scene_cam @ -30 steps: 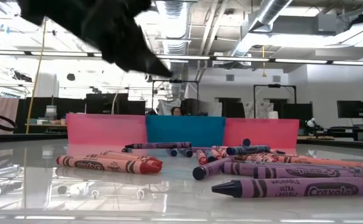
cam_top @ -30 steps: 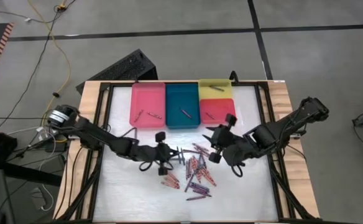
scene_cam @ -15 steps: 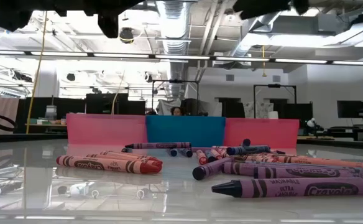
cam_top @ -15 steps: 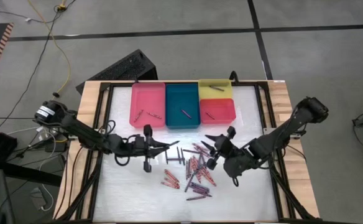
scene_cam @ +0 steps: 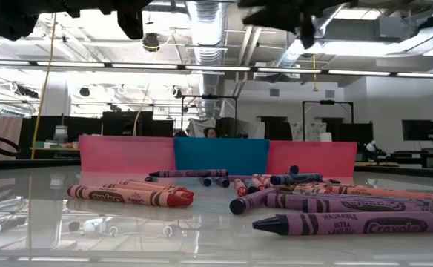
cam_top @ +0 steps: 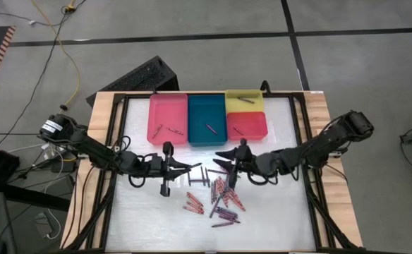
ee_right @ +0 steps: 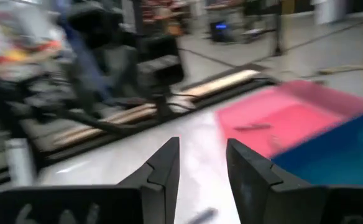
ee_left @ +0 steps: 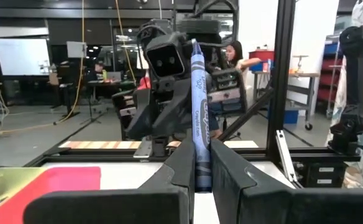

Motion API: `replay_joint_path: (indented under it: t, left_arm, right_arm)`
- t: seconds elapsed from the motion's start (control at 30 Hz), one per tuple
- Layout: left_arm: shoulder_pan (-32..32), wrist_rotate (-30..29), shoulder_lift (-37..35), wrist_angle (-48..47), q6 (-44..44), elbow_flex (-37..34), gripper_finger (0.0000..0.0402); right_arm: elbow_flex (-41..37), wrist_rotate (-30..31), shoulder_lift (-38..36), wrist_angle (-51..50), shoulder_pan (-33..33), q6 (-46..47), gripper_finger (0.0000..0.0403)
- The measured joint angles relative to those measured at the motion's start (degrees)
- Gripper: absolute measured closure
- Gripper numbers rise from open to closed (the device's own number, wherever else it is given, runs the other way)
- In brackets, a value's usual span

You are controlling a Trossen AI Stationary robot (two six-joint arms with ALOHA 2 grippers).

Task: Sort crayons
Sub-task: Put the blue crayon into the yellow bin

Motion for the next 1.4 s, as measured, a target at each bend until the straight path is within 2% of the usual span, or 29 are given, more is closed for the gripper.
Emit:
replay_joint_path:
  t: [0.07, 0.13, 0.43, 0.57, 0.73, 0.9, 1.03, 1.3, 1.4]
  left_arm:
    - [0.0, 0.0, 0.0, 0.0, 0.0, 0.0, 0.0384]
    - [0.0, 0.0, 0.0, 0.0, 0.0, 0.0, 0.0384]
    - [0.0, 0.2, 0.0, 0.0, 0.0, 0.0, 0.0384]
    - [0.3, 0.5, 0.0, 0.9, 0.9, 0.0, 0.0384]
    - [0.7, 1.1, 0.0, 1.8, 1.1, 0.1, 0.0384]
    - [0.7, 1.2, 0.0, 1.4, 1.7, 0.1, 0.0384]
    - [0.6, 1.5, 0.0, 1.3, 1.7, 0.1, 0.0384]
    - [0.6, 1.5, 0.1, -0.1, 2.7, 0.1, 0.0384]
    - [0.8, -0.2, 0.1, -0.7, 2.7, 0.1, 0.0384]
  right_arm:
    - [0.0, -4.9, 0.0, 2.0, -1.3, 0.0, 0.027]
    - [0.0, -7.4, 0.0, 4.1, -2.2, -0.1, 0.027]
    - [0.0, -7.8, 0.0, 7.2, -3.6, -4.9, 0.026]
    - [0.6, -7.8, 3.0, 12.4, -3.2, -10.9, 0.0237]
    - [5.2, -7.8, 9.9, 16.7, -3.1, -19.2, 0.0192]
    - [10.4, -7.8, 14.9, 16.6, -3.1, -22.7, 0.0161]
    - [12.7, -7.7, 16.7, 15.9, -2.6, -24.2, 0.0157]
    - [13.7, -7.3, 14.7, 8.1, -0.8, -24.1, 0.0157]
    - [13.8, -7.7, 13.2, 6.8, 0.6, -24.1, 0.0157]
